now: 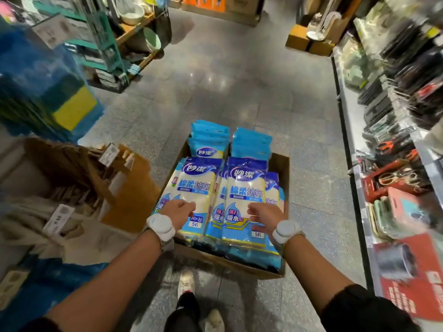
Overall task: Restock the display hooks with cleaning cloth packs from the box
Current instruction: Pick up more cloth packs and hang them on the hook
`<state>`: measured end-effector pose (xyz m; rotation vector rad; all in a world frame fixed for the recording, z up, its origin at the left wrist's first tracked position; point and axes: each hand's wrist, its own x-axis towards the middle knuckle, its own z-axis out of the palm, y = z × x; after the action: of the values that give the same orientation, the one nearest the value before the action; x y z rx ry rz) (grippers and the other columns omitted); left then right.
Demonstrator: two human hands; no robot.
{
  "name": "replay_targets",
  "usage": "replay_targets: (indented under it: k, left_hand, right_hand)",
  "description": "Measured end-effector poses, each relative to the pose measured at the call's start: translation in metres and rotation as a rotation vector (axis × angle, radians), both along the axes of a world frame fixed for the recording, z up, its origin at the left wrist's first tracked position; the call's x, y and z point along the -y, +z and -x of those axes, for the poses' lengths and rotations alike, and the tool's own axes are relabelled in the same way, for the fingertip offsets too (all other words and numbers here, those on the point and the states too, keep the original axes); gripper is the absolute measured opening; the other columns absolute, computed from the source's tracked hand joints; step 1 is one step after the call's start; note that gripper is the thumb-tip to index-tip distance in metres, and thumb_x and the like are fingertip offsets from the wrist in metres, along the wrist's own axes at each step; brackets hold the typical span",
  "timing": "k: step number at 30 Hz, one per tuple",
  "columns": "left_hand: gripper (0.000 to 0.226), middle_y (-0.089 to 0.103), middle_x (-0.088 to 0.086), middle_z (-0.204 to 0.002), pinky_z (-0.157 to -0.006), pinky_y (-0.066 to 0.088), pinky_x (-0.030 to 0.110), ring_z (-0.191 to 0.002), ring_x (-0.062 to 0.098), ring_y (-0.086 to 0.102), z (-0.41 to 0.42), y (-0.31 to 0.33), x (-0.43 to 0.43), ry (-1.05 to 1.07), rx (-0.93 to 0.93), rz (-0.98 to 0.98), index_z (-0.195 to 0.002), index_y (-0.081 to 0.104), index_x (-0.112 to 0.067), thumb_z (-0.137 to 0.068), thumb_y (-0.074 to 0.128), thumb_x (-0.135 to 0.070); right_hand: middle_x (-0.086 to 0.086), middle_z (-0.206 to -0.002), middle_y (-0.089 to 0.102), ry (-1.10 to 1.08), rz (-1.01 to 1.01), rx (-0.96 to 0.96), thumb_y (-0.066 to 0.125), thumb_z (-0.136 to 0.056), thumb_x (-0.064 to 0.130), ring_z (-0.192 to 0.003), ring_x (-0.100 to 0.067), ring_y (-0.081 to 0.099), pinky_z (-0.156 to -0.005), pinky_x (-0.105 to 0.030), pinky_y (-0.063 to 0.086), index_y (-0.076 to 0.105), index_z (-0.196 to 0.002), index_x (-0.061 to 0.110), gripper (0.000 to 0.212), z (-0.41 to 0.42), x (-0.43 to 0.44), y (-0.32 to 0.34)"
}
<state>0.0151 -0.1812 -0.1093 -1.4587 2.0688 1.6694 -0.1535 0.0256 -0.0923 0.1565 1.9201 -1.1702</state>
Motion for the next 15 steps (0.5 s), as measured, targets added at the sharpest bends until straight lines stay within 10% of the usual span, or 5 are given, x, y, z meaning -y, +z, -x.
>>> replay_targets:
  k: [8,15]
  left_hand:
    - [0.024,0.066,0.011,-0.087,-0.071,0.048,0.031,-0.078,0.027,0.059,0.050,-0.043,0.065,-0.075,0.046,0.005,-0.092,0.068,-0.006,-0.099,0.063,-0.028]
    - [0.018,0.060,0.005,-0.105,-0.084,0.046,0.034,-0.101,0.025,0.060,0.068,-0.067,0.088,-0.044,0.053,-0.009,-0.104,0.054,-0.011,-0.099,0.066,-0.023]
  right_hand:
    - [-0.025,-0.127,0.064,0.004,-0.223,-0.113,0.055,-0.097,0.025,-0.110,-0.038,0.063,-0.103,-0.048,0.051,0.062,-0.127,-0.001,0.040,0.047,0.014,-0.040]
    - [-0.013,-0.129,0.064,-0.054,-0.377,-0.214,0.063,-0.094,0.024,-0.124,-0.031,0.057,-0.093,-0.029,0.044,0.059,-0.133,0.003,0.045,0.059,0.023,-0.062]
